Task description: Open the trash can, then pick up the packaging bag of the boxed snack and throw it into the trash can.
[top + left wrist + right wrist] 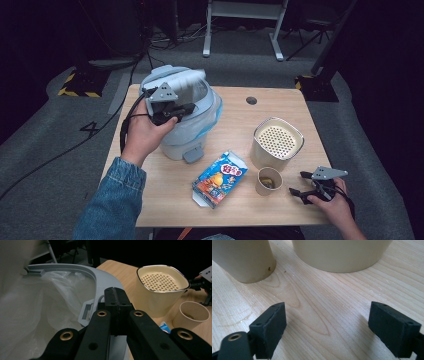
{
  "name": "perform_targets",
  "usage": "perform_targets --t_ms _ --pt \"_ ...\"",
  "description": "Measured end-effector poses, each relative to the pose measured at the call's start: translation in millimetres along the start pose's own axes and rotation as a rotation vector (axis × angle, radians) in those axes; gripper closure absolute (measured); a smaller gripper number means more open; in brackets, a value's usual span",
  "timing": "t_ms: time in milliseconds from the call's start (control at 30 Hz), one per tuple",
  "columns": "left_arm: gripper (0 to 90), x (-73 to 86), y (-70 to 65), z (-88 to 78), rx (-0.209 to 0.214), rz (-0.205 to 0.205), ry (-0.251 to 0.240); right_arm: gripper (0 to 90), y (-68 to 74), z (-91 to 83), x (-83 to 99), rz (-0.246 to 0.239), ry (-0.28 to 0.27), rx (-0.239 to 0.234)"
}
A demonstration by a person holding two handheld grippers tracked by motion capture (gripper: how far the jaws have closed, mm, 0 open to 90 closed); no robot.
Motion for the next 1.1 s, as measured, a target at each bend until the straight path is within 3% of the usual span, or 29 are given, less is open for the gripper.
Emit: perform_targets --t_ms 67,200,267,300,500,633,767,933,1100 --pt "90.0 -0.6 -1.0 1.0 -0.007 0.014 0.014 14.9 0.0 0.0 -0.1 0.000 0.000 0.000" --pt "87.9 1.3 -4.2 2.4 0.020 0.012 -0.011 14.9 0.0 0.0 0.0 0.000 0.001 0.000" --pt "71.8 2.7 -7.1 1.8 0.024 0.012 -0.036 14.9 -0.1 0.0 -0.1 0.000 0.001 0.000" --pt "68.8 3.4 -8.8 0.5 0.022 0.024 -0.031 14.9 0.0 -0.1 -0.1 0.000 0.001 0.000" --pt "56.0 10.0 -18.4 -9.9 0.059 0.034 -0.056 16.0 -0.1 -0.2 -0.2 0.005 0.000 0.002" --pt "47.6 21.6 -28.0 -25.4 0.080 0.029 -0.078 24.4 -0.5 -2.1 -0.6 0.033 -0.010 -0.009" --pt "36.6 35.9 -33.3 -34.2 0.078 0.046 -0.076 28.2 0.9 -5.6 -5.2 0.018 -0.003 -0.028" --pt "35.8 57.1 -36.3 -43.6 0.054 0.049 -0.034 33.3 2.3 -15.5 -18.8 0.013 -0.035 -0.063" --pt "38.0 84.9 -38.4 -47.2 0.024 0.009 -0.006 38.1 2.1 -30.0 -33.0 0.009 -0.055 -0.083"
Point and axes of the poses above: each handheld gripper's, and its own axes: z roughly forward along the jaws, x roughly out of its underside, y roughly to its left, the point moved 1 cm from there along z, roughly forward along the jaws, and after that the axes turned 10 degrees about x, right-handed, at the moved point
